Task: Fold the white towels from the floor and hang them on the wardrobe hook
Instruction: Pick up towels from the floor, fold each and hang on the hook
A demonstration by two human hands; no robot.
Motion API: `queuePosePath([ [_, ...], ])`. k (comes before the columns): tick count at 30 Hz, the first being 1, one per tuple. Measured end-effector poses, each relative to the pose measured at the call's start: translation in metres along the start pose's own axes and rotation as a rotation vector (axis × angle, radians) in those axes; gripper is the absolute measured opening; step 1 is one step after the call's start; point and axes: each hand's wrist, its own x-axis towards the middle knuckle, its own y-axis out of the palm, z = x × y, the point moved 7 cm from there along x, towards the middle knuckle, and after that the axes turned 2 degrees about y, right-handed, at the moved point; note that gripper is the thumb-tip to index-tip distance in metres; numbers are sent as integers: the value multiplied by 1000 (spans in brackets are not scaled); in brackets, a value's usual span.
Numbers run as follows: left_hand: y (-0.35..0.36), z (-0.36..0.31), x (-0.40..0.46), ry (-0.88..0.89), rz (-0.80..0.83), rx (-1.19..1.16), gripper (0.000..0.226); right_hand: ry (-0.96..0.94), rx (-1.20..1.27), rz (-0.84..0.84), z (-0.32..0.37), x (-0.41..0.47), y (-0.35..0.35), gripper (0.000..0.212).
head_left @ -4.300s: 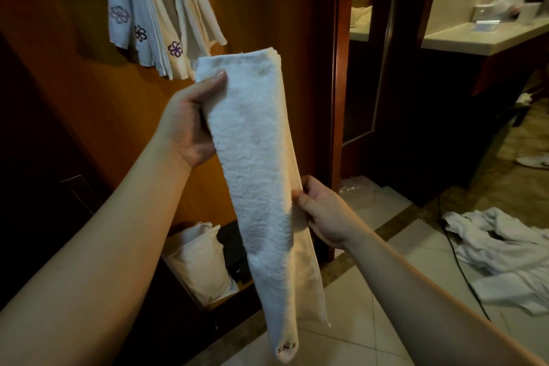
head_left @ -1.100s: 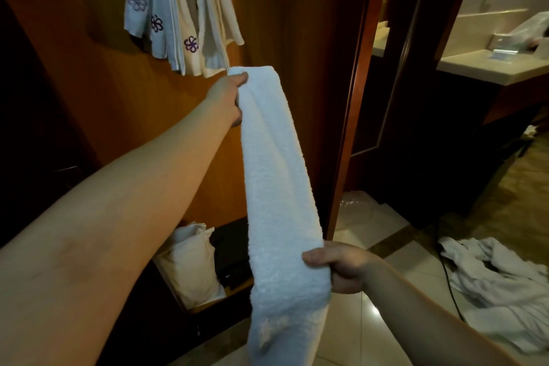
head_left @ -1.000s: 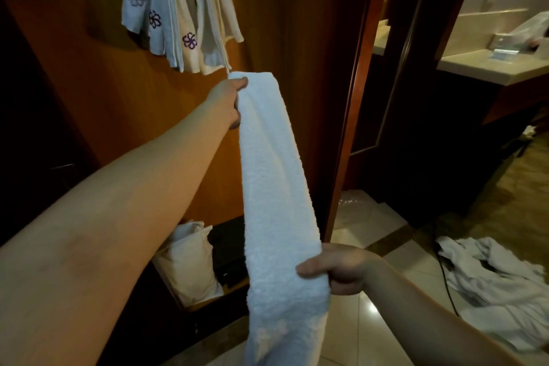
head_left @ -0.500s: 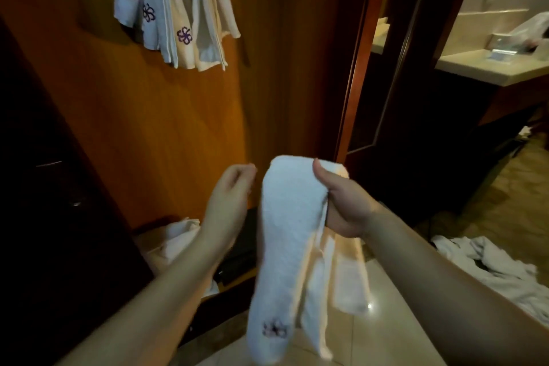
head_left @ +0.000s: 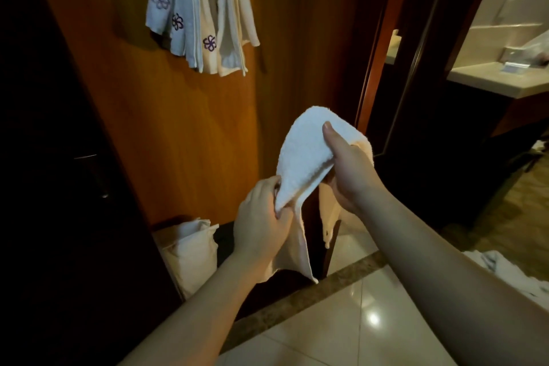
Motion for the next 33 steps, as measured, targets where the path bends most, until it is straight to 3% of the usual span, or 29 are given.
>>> queuePosePath([
  [2, 1, 16, 3, 8, -5, 124, 35, -5, 27, -78, 4, 4, -6, 27],
  [6, -5, 62, 6, -62, 45, 332, 3, -13, 147, -257, 17, 11, -29, 52],
  [9, -20, 87, 13, -70, 32, 333, 3, -6, 208, -307, 24, 15, -41, 55],
  [11, -33, 103, 18, -150, 18, 242, 7, 4, 219, -363, 24, 17, -50, 53],
  [15, -59, 123, 25, -308, 25, 33, 18, 2, 288, -406, 27, 23, -59, 30],
  [18, -82, 117, 33, -323, 6, -40, 22, 26, 307, -474, 28, 23, -63, 56],
  [21, -121, 100, 47, -245, -89, -166, 22, 20, 363, -471, 38, 26, -66, 46],
  [23, -150, 94, 56, -206, -246, -382, 19, 12, 400, -446, 46, 29, -65, 54],
  [25, -157, 103, 59, -327, -324, -688, 14, 3, 436, -447, 53, 32, -63, 55],
  [27, -137, 100, 51, -487, -182, -893, 18, 9, 498, -392, 57, 36, -55, 48],
  [30, -113, 78, 36, -361, 118, -911, 21, 15, 545, -324, 55, 42, -46, 49],
  [31, -110, 74, 33, -303, 165, -849, 27, 16, 542, -330, 53, 44, -49, 48],
  [33, -123, 78, 33, -279, 86, -778, 28, 33, 512, -348, 46, 46, -57, 44],
])
